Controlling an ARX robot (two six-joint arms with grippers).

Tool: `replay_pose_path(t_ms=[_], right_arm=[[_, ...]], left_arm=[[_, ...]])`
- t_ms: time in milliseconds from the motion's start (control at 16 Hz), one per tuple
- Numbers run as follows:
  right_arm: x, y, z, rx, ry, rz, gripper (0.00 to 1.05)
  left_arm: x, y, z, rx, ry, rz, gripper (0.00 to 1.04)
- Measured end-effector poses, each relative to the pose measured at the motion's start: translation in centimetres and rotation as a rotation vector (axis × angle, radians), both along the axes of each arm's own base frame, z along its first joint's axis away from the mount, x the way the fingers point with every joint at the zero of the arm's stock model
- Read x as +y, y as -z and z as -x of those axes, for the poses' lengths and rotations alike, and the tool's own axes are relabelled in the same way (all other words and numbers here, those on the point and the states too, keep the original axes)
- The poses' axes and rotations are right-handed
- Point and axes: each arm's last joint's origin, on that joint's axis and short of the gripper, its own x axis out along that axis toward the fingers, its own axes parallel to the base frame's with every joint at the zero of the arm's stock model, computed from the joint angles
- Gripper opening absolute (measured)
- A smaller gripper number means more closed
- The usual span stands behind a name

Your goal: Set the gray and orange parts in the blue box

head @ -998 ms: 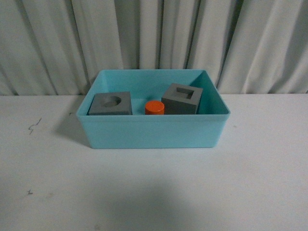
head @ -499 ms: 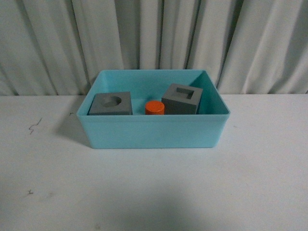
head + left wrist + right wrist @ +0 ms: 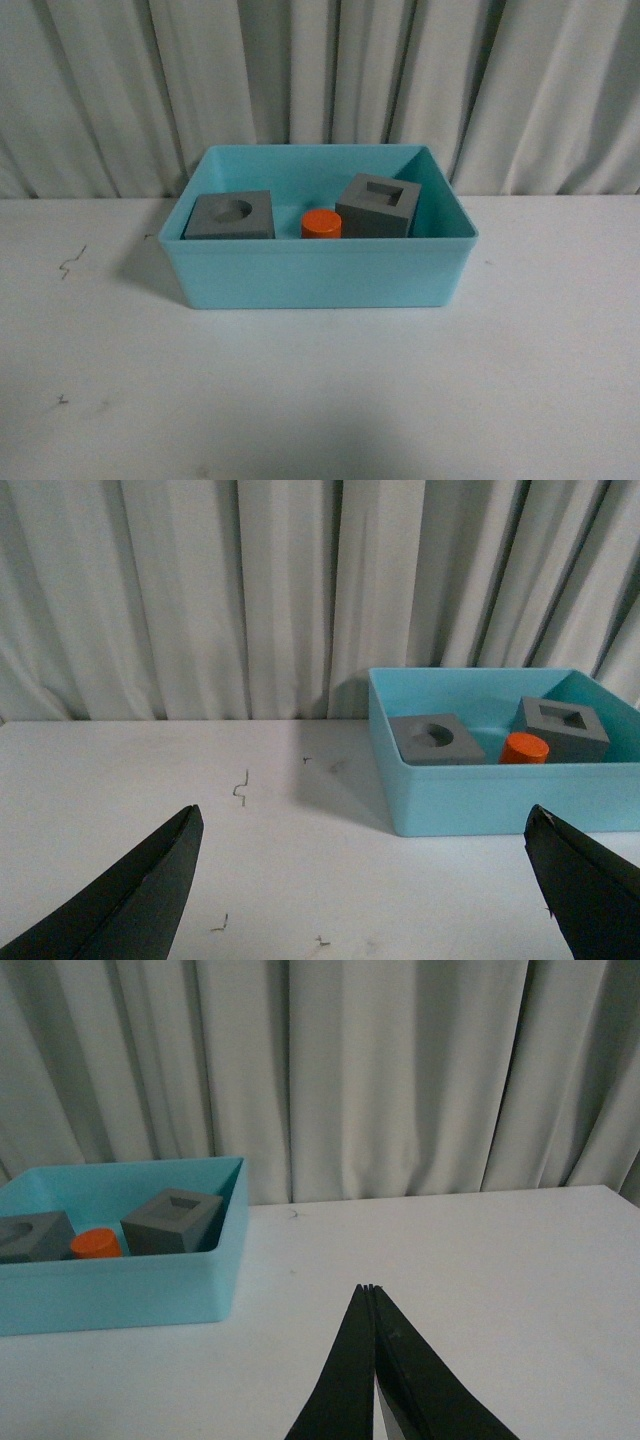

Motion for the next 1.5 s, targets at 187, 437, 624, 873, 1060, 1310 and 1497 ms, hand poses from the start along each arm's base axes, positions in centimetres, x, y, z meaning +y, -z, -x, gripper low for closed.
replay_pose_path(t_ms=[187, 437, 624, 873, 1060, 1310, 1497], right_arm=[[0.0, 0.4, 1.1, 0.016, 0.000, 0.000, 0.02], [0.0, 0.3, 1.2, 0.006, 0.000, 0.000, 0.02], [0.0, 0.3, 1.2, 0.005, 0.000, 0.000, 0.02], [0.0, 0.3, 1.2, 0.005, 0.000, 0.002, 0.37], [0.0, 0.3, 1.2, 0.005, 0.000, 0.002, 0.73], [0.0, 0.3, 1.2, 0.005, 0.000, 0.002, 0.98], [0.0, 0.3, 1.2, 0.005, 0.000, 0.002, 0.98]], left_arm=[[0.0, 0.0, 0.0, 0.000, -0.001, 0.000, 0.98], [0.0, 0.0, 0.0, 0.000, 0.000, 0.000, 0.98], [0.0, 0.0, 0.0, 0.000, 0.000, 0.000, 0.98], [0.0, 0.0, 0.0, 0.000, 0.000, 0.000, 0.98], [0.0, 0.0, 0.0, 0.000, 0.000, 0.000, 0.98], [0.0, 0.0, 0.0, 0.000, 0.000, 0.000, 0.98], [0.0, 0.0, 0.0, 0.000, 0.000, 0.000, 0.98]])
